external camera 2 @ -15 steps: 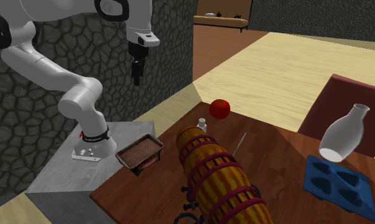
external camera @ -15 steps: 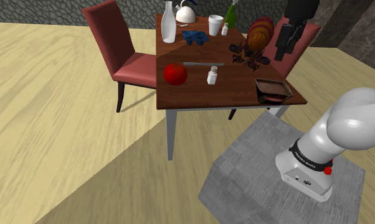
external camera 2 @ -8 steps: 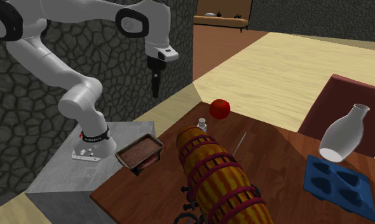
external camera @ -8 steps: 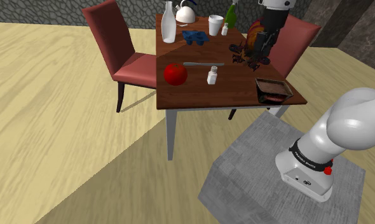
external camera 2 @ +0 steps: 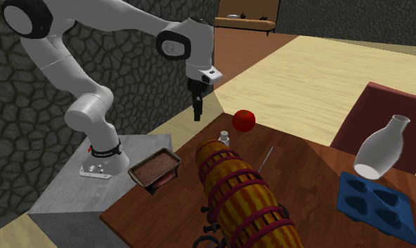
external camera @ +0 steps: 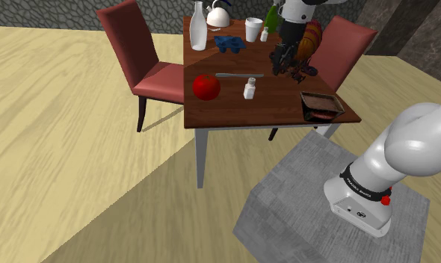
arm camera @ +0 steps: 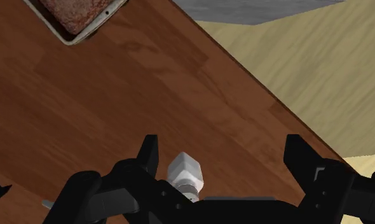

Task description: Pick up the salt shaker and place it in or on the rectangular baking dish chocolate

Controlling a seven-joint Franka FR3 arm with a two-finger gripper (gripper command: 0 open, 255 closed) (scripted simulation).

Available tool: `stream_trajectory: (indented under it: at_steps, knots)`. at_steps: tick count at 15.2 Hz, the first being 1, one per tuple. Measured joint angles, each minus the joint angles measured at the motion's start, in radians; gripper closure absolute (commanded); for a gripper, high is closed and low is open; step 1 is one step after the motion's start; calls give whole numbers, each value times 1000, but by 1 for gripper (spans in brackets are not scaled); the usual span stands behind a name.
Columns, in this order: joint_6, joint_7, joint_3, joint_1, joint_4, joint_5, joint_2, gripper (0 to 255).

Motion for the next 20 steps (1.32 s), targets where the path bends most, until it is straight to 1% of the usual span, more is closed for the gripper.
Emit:
stream_trajectory:
  at_steps: [6,10,13,16,20]
  knots:
    - [131,-80,-26,7,123,46,226,0]
    - [177,-126,-30,9,233,85,367,0]
    - [215,-140,-30,8,234,96,404,0]
    - [258,-146,-29,9,212,103,424,0]
    - [286,-149,-27,10,198,108,438,0]
